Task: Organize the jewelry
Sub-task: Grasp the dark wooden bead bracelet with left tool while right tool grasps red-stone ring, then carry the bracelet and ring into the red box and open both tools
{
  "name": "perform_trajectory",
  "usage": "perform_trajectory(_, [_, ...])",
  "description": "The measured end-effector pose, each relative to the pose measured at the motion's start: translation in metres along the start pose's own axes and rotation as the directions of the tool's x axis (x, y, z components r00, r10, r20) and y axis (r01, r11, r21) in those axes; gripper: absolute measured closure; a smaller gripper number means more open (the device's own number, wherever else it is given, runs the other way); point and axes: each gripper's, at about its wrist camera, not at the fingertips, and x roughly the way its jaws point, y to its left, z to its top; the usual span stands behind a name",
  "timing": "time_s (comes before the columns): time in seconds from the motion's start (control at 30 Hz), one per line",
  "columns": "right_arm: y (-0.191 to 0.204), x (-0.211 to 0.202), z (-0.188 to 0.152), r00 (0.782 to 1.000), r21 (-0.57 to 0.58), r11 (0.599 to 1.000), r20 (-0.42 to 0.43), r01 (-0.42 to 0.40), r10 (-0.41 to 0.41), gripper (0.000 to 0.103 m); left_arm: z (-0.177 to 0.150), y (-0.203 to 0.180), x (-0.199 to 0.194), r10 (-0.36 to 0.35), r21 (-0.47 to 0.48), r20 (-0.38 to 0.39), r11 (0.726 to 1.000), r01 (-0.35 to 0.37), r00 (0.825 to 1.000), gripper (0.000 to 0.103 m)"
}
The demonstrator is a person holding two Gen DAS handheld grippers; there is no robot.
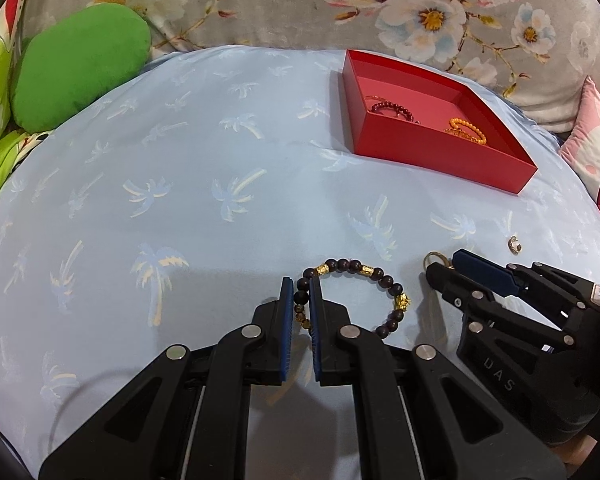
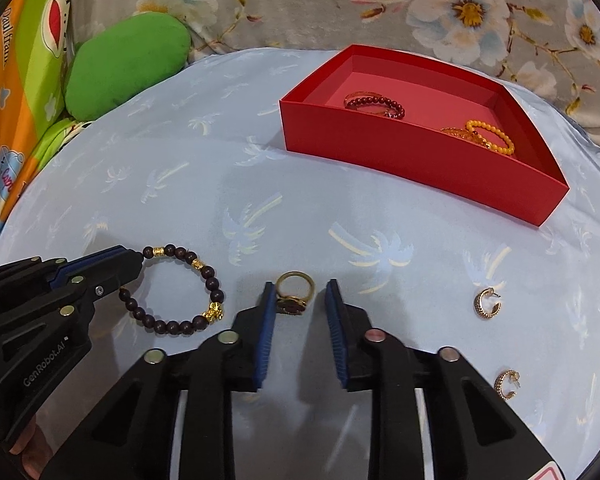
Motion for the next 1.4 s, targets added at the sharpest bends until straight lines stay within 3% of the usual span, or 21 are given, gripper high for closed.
perform_trajectory(0.33, [-0.012, -0.017, -0.009, 1.000, 0.039, 0.999, 0.017, -0.014, 0.014, 0.089, 0.003, -0.010, -0.007, -0.029, 0.017, 0.004, 0.999, 0.029, 1.000, 0.095])
perform_trajectory(0.9, [-0.078, -0.067, -0.020, 0.996, 0.170, 0.985, 0.080, 0.028, -0.042, 0.089, 0.017, -0.053, -0.024, -0.091, 0.082, 0.022, 0.993, 0.089, 0.996, 0.095])
perform_trajectory(1.3, [-0.102, -0.081, 0.001, 0.991, 0.210, 0.978, 0.124, 0.022, -0.049, 0.089, 0.045, -0.086, -0.040, -0.127, 0.166, 0.072, 0.980, 0.114, 0.989, 0.095])
perform_trajectory(1.4, [-0.113, -0.083, 0.016, 0.988, 0.217, 0.976, 0.142, 0.023, -0.055, 0.089, 0.065, -0.095, -0.043, -0.177, 0.174, 0.079, 0.972, 0.161, 0.981, 0.095])
